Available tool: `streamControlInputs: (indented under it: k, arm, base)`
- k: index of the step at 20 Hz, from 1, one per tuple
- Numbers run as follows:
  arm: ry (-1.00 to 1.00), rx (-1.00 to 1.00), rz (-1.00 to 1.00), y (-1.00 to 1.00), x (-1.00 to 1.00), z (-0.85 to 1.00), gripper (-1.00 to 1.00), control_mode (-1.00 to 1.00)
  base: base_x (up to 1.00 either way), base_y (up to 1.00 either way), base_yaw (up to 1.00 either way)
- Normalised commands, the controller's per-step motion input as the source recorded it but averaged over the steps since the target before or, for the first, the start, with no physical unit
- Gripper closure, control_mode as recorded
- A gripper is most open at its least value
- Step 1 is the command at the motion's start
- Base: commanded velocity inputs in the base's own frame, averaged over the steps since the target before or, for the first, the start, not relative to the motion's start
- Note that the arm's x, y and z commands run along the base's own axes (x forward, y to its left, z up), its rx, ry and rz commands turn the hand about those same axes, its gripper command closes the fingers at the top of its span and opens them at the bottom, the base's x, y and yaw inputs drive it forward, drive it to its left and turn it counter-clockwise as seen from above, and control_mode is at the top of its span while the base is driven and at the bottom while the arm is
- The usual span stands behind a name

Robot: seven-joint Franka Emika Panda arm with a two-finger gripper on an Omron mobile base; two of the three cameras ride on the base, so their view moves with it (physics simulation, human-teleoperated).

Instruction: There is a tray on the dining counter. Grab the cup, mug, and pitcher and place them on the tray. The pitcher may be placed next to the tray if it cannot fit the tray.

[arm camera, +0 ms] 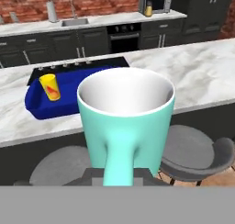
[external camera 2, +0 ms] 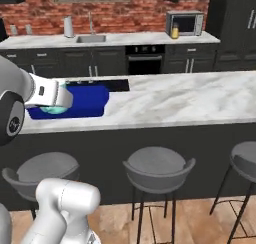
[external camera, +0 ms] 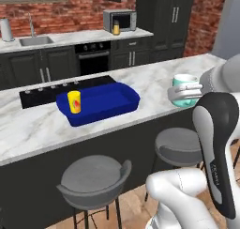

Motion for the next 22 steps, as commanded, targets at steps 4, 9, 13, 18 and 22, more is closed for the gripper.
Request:
streamControlInputs:
  k: [4, 9, 13, 18, 22]
  arm:
    - [0.0, 0.0, 0.0, 0.0, 0.0, 0.0, 1.0, 1.0]
    - [0.0, 0.0, 0.0, 0.0, 0.0, 0.0, 1.0, 1.0]
    - [0.0, 0.0, 0.0, 0.0, 0.0, 0.0, 1.0, 1.0]
    - [0.0, 0.0, 0.0, 0.0, 0.0, 0.0, 1.0, 1.0]
    - [0.0, 0.0, 0.0, 0.0, 0.0, 0.0, 1.0, 1.0]
  base:
    - [0.48, -0.2, 0.57]
    - [0.47, -0.12, 0.43]
    - [0.42, -0.28, 0.16]
    - [0.39, -0.35, 0.04]
    - [0.64, -0.14, 0.0]
